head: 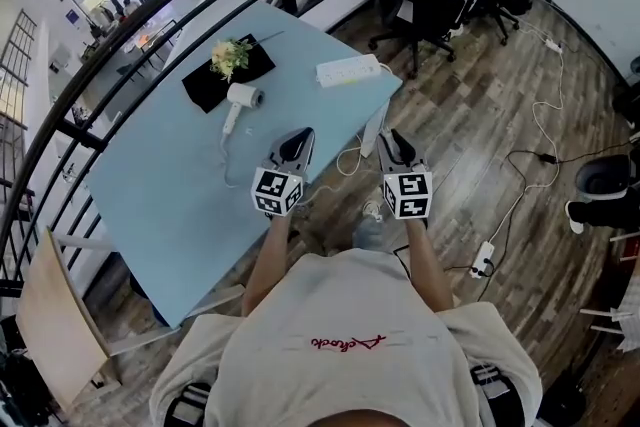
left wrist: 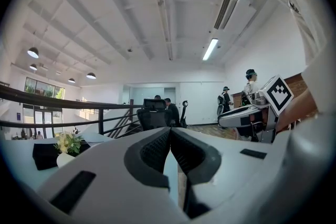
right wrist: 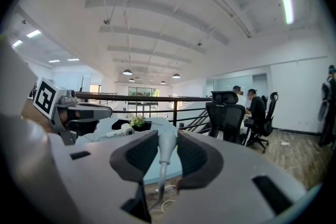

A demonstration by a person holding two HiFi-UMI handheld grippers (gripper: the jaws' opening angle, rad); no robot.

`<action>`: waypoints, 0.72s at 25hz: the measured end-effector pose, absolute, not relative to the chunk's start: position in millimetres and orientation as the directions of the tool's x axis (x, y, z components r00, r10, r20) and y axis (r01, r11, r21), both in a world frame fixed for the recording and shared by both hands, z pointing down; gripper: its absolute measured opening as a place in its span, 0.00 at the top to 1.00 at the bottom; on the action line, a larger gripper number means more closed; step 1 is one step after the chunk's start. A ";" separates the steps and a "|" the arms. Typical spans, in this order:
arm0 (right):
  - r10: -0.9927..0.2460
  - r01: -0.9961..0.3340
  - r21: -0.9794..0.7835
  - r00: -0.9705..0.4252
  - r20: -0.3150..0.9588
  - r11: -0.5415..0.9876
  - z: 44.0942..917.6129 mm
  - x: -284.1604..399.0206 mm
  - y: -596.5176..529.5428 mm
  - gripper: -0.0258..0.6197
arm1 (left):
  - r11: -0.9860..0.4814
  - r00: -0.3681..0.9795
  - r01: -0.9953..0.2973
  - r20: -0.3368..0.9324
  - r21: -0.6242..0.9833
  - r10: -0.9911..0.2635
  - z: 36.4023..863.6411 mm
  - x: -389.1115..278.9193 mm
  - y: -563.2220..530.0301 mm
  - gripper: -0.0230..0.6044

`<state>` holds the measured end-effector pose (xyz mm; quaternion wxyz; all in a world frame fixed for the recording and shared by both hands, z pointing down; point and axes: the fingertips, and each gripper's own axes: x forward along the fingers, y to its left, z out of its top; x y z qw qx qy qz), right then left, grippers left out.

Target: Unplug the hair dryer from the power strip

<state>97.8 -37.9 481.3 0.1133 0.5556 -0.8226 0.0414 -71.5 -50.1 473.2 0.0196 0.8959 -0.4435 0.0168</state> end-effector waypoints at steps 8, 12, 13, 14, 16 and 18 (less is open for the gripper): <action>-0.909 -0.925 0.055 -0.358 0.215 0.377 478.8 99.2 -24.9 0.77 | -0.601 0.601 -0.799 0.038 0.015 -0.798 471.4 -70.5 -35.1 0.95; -0.908 -0.925 0.055 -0.358 0.217 0.377 479.7 102.9 -23.5 0.77 | -0.605 0.605 -0.796 0.038 0.015 -0.795 473.0 -65.3 -34.3 0.95; -0.909 -0.925 0.055 -0.356 0.218 0.376 479.8 104.5 -23.7 0.77 | -0.606 0.606 -0.795 0.039 0.015 -0.794 472.9 -63.3 -34.7 0.95; -0.909 -0.925 0.055 -0.355 0.219 0.375 479.8 105.9 -24.1 0.77 | -0.608 0.608 -0.794 0.040 0.013 -0.793 472.7 -61.4 -35.1 0.95; -0.909 -0.926 0.057 -0.354 0.219 0.374 479.8 107.2 -24.3 0.77 | -0.610 0.609 -0.793 0.041 0.007 -0.792 472.4 -59.3 -35.3 0.95; -0.908 -0.925 0.057 -0.355 0.222 0.375 481.0 106.6 -22.8 0.77 | -0.609 0.609 -0.793 0.040 0.005 -0.792 472.4 -59.6 -34.1 0.95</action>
